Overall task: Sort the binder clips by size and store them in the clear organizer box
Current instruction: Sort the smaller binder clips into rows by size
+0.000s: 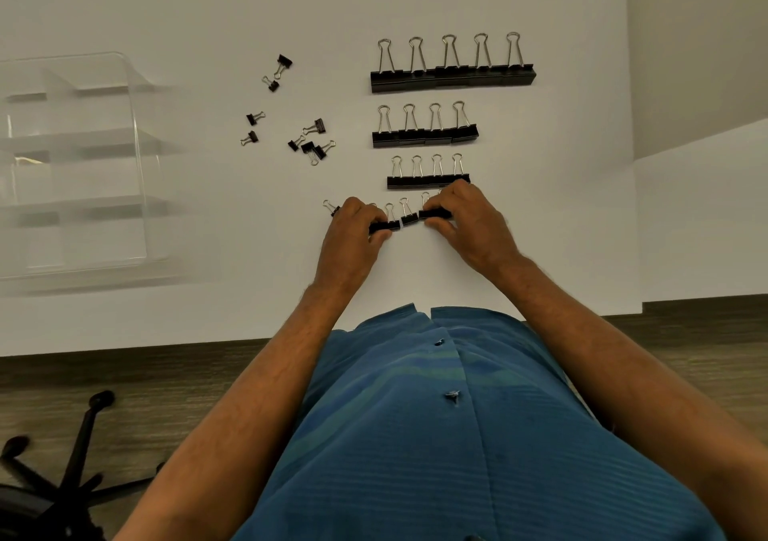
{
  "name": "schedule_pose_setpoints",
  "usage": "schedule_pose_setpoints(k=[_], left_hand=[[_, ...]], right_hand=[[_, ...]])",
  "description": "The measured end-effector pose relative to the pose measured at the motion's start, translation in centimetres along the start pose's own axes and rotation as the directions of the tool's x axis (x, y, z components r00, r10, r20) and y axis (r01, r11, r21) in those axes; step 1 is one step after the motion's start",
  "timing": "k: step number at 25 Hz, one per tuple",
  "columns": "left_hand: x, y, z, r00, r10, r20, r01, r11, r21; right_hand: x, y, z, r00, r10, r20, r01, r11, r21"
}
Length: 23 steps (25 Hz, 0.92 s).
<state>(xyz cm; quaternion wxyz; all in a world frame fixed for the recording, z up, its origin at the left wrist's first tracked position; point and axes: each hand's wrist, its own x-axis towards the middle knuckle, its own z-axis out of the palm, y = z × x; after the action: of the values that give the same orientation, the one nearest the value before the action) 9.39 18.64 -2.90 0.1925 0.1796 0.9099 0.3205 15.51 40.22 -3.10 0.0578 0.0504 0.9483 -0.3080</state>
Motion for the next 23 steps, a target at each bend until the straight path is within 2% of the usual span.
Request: schedule_pose_setpoints(k=[4, 14, 23], left_hand=[[0.1, -0.1, 0.0, 1.0, -0.001, -0.001, 0.001, 1.0, 0.0], [0.1, -0.2, 0.3, 1.0, 0.007, -0.009, -0.007, 1.0, -0.007], [0.5, 0.8, 1.1, 0.999, 0.044, 0.02, -0.046, 0.997, 0.054]], right_hand=[[0.3, -0.3, 0.0, 0.999, -0.029, 0.03, 0.03, 0.999, -0.02], [0.5, -0.7, 1.0, 0.993, -0.115, -0.017, 0.112, 0.988, -0.107], [-1.2, 0.5, 0.6, 0.998, -0.056, -0.038, 0.054, 0.996, -0.065]])
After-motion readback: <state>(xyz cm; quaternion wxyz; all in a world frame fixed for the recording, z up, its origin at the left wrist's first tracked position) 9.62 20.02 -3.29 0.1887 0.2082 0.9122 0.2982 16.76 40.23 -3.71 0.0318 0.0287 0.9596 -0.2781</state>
